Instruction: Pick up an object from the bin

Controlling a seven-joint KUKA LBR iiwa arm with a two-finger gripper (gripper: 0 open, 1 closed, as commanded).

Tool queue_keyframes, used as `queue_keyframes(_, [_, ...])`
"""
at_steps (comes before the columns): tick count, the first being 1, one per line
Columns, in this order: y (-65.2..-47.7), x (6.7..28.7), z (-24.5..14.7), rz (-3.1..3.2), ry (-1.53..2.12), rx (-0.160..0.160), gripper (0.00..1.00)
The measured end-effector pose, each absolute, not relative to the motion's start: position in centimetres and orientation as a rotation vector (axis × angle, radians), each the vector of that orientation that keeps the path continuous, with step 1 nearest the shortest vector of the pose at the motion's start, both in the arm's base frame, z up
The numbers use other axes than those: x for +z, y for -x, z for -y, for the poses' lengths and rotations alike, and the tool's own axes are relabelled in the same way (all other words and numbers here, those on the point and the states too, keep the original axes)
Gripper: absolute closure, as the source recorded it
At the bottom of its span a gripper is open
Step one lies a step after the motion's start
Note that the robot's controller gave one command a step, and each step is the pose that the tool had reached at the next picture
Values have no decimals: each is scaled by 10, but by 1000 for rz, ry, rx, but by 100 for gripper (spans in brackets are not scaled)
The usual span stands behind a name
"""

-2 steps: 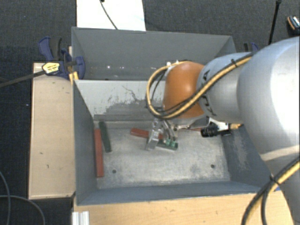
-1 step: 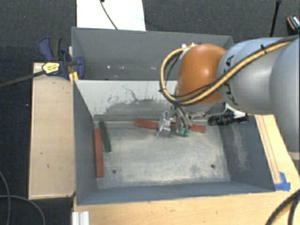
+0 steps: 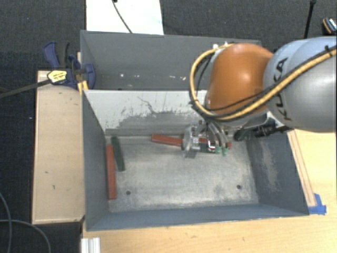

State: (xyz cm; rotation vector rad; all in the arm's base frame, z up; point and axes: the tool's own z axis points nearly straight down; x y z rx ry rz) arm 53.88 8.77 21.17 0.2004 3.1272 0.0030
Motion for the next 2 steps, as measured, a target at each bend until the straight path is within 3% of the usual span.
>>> queue_keyframes(1, [-576, 165, -188, -3126, -286, 8, 100])
queue_keyframes(2, [-564, 219, -177, -3118, -314, 6, 100])
